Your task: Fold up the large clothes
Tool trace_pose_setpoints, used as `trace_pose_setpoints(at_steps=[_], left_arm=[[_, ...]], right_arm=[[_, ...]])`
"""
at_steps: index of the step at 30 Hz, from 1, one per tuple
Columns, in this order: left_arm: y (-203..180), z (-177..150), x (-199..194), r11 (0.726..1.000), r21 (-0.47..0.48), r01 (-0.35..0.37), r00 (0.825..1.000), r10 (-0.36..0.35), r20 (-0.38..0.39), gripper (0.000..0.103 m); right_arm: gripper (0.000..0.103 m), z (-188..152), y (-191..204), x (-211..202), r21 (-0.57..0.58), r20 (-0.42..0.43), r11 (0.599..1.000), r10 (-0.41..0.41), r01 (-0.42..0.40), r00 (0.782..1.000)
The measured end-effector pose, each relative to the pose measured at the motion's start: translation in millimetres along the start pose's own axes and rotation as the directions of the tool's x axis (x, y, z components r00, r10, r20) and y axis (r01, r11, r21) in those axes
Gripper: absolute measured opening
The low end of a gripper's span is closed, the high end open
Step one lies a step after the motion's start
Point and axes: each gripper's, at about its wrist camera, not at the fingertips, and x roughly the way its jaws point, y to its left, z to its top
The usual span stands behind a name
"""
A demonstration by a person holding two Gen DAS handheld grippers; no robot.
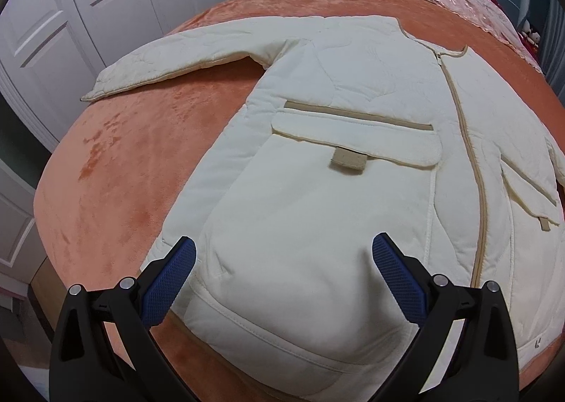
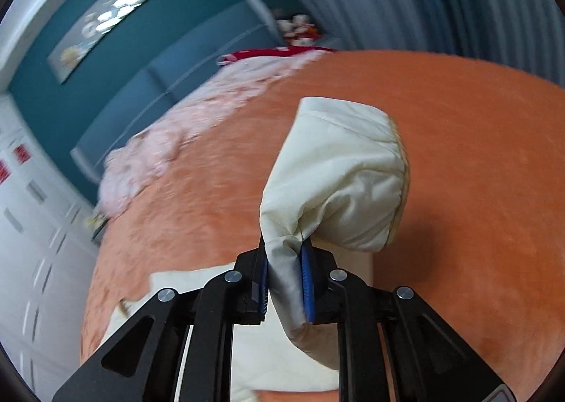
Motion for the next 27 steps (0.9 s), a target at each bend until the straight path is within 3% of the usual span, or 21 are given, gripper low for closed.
trace_pose_setpoints(at_steps=[3,6,8,9,11,13,15,17,18,22,24,27], left_arm=[[7.1,3.5,2.3,1.000,-0.022,0.000,1.000,0.000,0.006,0.098],[16.1,7.9,2.1,0.998,-0.056,0.011,1.000,-0.011,0.009,0.098],[21.7,11.8,0.6,0.997,-0.076,0.021,1.000,-0.020,0.013,0.098],[24.7,14.7,-0.1,0.996,-0.087,0.034,0.999,-0.032,0.015,0.098],[31.2,22.4,-1.1,0.991,-0.108,0.072,0.997,-0.070,0.020,0.098],[37.3,33.7,-1.4,0.984,-0.134,0.119,0.993,-0.116,0.030,0.098],[41.3,47.6,1.6,0.970,-0.174,0.170,0.985,-0.166,0.039,0.098],[42.5,63.9,8.2,0.943,-0.227,0.243,0.970,-0.238,0.047,0.098],[41.6,71.8,12.6,0.925,-0.255,0.280,0.960,-0.275,0.056,0.098],[24.3,99.3,48.9,0.862,-0.342,0.373,0.922,-0.385,0.034,0.098],[13.3,104.9,71.4,0.832,-0.390,0.396,0.903,-0.431,-0.003,0.098],[0.3,108.7,92.1,0.812,-0.430,0.395,0.892,-0.451,-0.033,0.094]], right_arm=[[0.015,-29.1,126.4,-8.2,-0.221,-0.058,0.948,0.221,-0.228,0.974],[0.016,-91.4,240.5,-13.4,-0.379,-0.191,0.823,0.377,-0.423,0.906],[0.023,-134.7,291.3,-14.8,-0.424,-0.295,0.739,0.434,-0.524,0.851],[0.025,-153.0,308.4,-20.5,-0.448,-0.322,0.710,0.439,-0.543,0.839],[0.044,-183.8,330.5,-39.7,-0.483,-0.323,0.662,0.473,-0.573,0.819],[0.059,-193.2,324.2,-61.2,-0.461,-0.299,0.645,0.533,-0.609,0.791],[0.061,-195.1,307.6,-72.4,-0.463,-0.259,0.675,0.517,-0.575,0.816],[0.061,-195.4,274.9,-72.6,-0.462,-0.247,0.729,0.441,-0.505,0.863],[0.061,-199.5,263.6,-68.5,-0.447,-0.252,0.753,0.412,-0.483,0.876],[0.063,-194.2,176.3,-36.5,-0.314,-0.284,0.894,0.234,-0.321,0.930],[0.063,-192.5,146.4,-20.9,-0.253,-0.295,0.930,0.187,-0.266,0.937],[0.063,-189.8,104.1,-0.9,-0.145,-0.322,0.969,0.144,-0.200,0.936]])
